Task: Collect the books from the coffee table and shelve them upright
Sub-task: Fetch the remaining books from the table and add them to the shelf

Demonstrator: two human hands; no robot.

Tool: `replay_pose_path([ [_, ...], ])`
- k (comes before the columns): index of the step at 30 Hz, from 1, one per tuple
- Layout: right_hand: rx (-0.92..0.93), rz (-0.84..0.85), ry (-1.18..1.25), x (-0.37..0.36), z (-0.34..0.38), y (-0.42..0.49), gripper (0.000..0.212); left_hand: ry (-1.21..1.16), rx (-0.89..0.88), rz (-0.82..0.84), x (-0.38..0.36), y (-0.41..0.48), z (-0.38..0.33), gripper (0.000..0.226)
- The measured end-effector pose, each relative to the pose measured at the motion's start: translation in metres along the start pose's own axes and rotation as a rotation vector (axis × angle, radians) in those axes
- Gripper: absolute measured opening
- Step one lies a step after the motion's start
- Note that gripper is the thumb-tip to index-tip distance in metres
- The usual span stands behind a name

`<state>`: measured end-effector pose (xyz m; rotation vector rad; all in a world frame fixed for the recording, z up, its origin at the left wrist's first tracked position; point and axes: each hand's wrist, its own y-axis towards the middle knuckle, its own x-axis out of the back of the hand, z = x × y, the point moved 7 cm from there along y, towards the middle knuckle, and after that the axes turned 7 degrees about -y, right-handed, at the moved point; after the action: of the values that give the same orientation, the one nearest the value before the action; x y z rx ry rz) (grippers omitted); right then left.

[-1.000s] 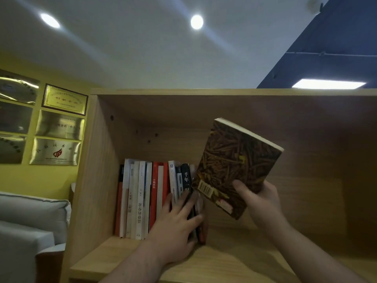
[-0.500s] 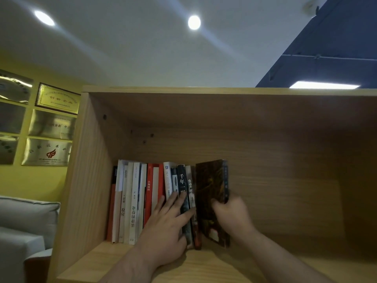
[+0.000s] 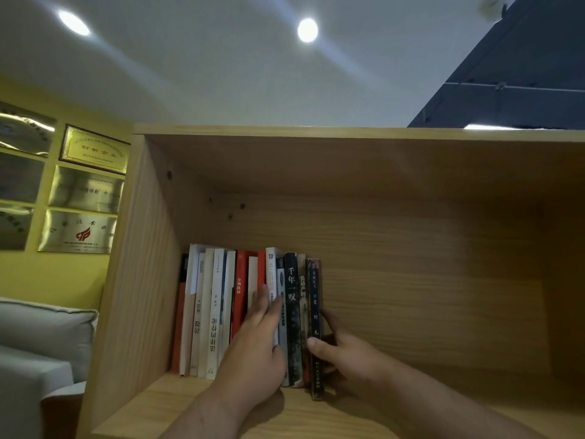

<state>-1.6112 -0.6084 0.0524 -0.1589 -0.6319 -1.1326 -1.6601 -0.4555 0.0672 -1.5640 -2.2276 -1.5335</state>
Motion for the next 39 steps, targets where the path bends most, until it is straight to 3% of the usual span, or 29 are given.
replay_pose_path([
  [11,0.032,-0.092,-0.142,-0.009,-0.008,0.028,0.086,0.006,0.055,-0.132,0.011,-0.002,-0.002,0.072],
  [15,0.077,-0.075,-0.231,-0.011,-0.008,0.028,0.09,0.248,0.081,-0.29,0.052,0.026,-0.008,0.071],
  [21,0.094,-0.052,-0.22,-0.007,-0.007,0.026,0.083,0.277,0.225,-0.108,0.079,0.063,-0.009,0.038],
  [25,0.087,-0.039,-0.201,-0.007,-0.005,0.024,0.077,0.233,0.13,-0.273,0.083,0.056,-0.02,0.039],
  [27,0.099,-0.042,-0.213,-0.007,-0.005,0.024,0.077,0.165,0.09,-0.35,0.083,0.049,-0.022,0.032],
  [32,0.103,-0.04,-0.201,-0.005,-0.01,0.026,0.081,-0.265,0.131,-0.497,0.1,0.033,-0.01,0.03],
  [35,0.118,-0.041,-0.175,-0.006,-0.014,0.031,0.084,-0.411,0.053,-0.625,0.11,0.011,-0.008,0.024],
  [39,0.134,-0.036,-0.14,-0.005,-0.018,0.037,0.09,-0.526,0.118,-0.635,0.105,-0.014,0.01,0.009],
])
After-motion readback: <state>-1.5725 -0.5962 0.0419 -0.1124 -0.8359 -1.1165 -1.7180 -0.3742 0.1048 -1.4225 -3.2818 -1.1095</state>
